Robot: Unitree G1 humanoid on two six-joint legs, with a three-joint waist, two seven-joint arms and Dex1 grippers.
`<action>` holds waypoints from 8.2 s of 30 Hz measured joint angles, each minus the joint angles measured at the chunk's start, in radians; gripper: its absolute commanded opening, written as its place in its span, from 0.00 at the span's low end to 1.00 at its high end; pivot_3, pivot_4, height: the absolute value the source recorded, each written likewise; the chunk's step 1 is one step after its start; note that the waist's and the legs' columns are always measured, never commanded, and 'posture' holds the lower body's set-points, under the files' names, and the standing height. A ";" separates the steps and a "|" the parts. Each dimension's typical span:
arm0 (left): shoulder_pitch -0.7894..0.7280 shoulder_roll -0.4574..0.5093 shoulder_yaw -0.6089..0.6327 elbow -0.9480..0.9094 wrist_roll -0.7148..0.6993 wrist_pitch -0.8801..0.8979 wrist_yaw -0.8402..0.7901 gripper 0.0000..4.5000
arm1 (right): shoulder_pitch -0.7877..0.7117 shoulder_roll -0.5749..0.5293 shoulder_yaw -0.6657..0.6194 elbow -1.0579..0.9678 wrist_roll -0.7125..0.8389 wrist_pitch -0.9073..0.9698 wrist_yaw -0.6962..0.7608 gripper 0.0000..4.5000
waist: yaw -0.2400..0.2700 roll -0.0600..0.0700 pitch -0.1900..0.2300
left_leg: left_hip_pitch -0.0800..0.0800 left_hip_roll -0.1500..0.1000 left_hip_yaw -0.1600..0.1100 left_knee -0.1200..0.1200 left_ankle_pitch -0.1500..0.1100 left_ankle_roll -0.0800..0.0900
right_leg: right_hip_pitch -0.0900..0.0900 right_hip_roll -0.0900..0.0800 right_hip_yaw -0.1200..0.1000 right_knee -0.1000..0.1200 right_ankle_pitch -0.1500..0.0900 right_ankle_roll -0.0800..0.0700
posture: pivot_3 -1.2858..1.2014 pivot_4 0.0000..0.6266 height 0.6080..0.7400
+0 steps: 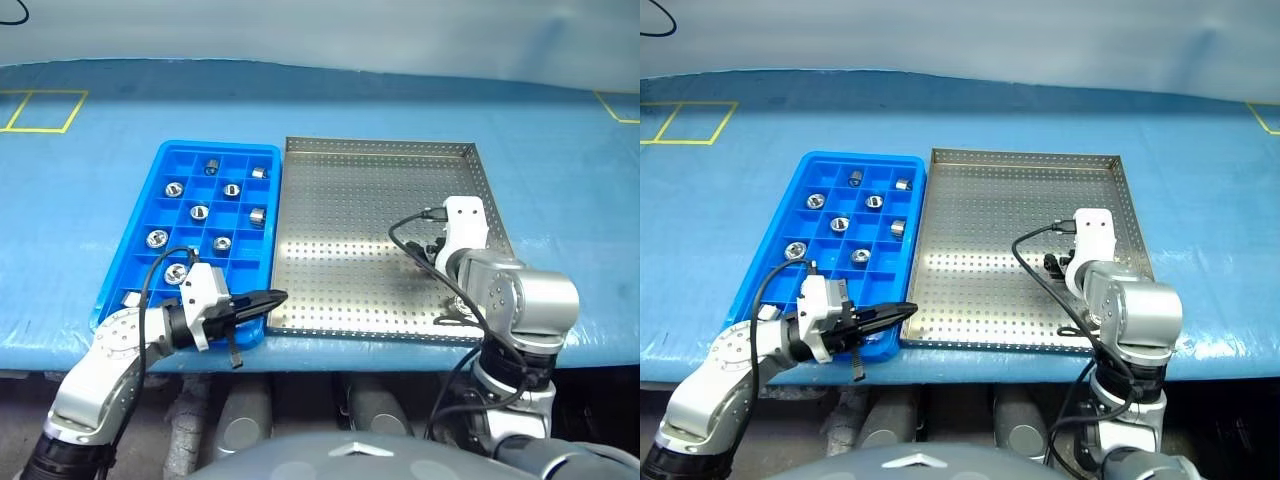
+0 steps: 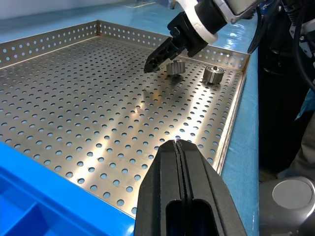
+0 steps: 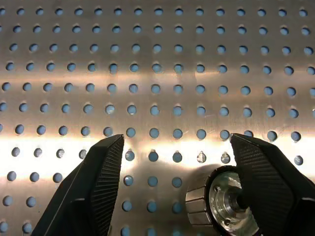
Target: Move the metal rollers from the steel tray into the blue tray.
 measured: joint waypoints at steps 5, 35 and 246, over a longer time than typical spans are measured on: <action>-0.003 0.000 -0.004 0.000 0.000 0.001 0.000 0.00 | 0.035 -0.035 -0.011 -0.035 0.009 0.000 0.001 0.81 | -0.005 0.000 0.000 | 0.001 0.001 0.000 0.001 0.000 0.000 | 0.000 0.001 0.000 0.000 0.000 0.000 | 0.53 0.24 1.00; -0.024 -0.015 -0.062 -0.095 0.013 0.066 0.109 0.00 | -0.034 0.033 0.053 -0.167 0.184 -0.046 0.058 0.39 | -0.009 0.001 0.000 | 0.001 0.001 0.000 0.002 0.000 0.000 | 0.000 0.002 0.001 0.001 0.001 0.002 | 0.53 0.24 1.00; -0.164 -0.174 -0.005 0.016 -0.045 0.069 0.418 0.00 | 0.513 -0.173 0.369 -0.189 -0.081 -0.876 0.162 0.99 | -0.004 -0.004 -0.002 | 0.002 0.001 0.002 0.006 -0.001 0.000 | 0.004 0.001 0.004 0.001 0.002 0.005 | 0.52 0.24 1.00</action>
